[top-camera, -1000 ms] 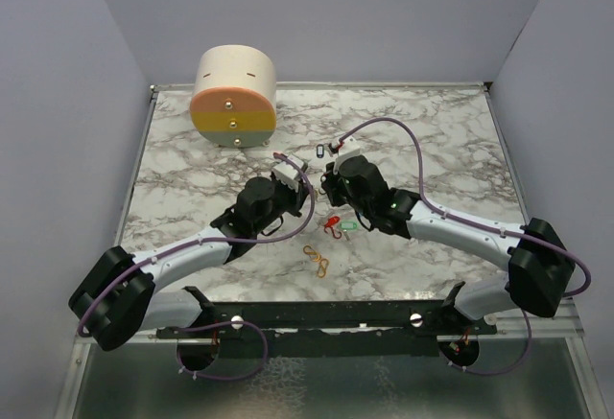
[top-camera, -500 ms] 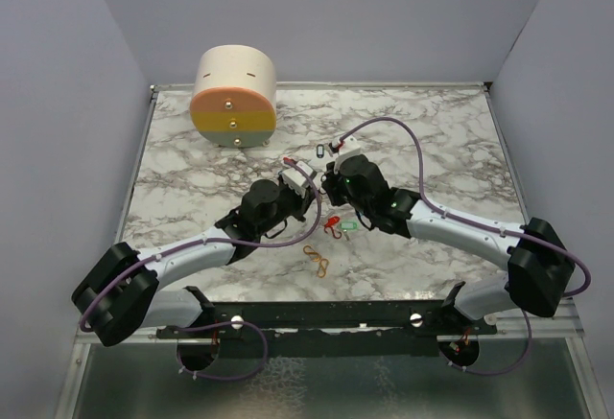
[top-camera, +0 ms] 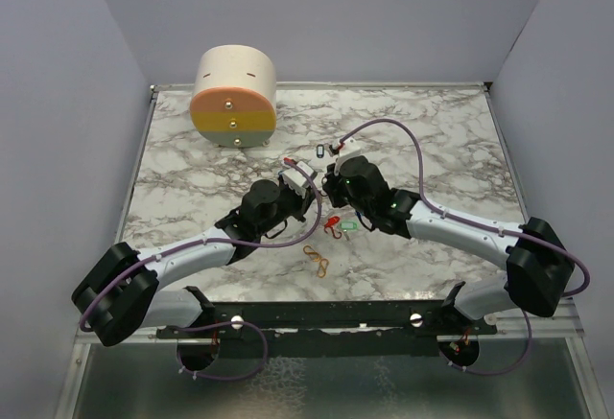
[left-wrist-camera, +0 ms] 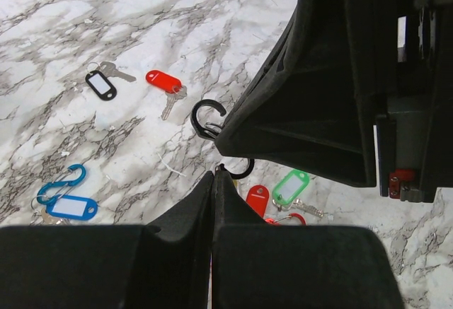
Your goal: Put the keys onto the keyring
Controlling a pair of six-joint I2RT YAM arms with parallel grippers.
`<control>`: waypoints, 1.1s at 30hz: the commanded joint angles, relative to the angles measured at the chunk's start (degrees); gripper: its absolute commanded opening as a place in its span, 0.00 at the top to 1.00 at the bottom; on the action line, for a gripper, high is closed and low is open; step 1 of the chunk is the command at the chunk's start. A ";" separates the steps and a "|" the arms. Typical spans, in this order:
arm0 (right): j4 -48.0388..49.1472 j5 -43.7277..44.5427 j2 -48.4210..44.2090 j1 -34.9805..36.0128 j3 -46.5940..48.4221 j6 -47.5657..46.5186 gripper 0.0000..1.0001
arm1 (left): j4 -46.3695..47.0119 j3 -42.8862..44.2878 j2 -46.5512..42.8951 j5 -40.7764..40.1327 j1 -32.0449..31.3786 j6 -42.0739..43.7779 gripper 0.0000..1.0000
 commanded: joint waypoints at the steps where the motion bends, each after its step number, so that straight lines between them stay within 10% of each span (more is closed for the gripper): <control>1: -0.05 -1.78 0.02 -0.16 -0.92 0.27 0.99 | 2.34 0.21 -0.56 -0.65 -0.37 0.58 1.00; 33: 2.18 -2.08 2.05 -0.20 0.19 2.08 0.99 | 2.25 0.45 0.98 3.84 -1.02 1.56 1.00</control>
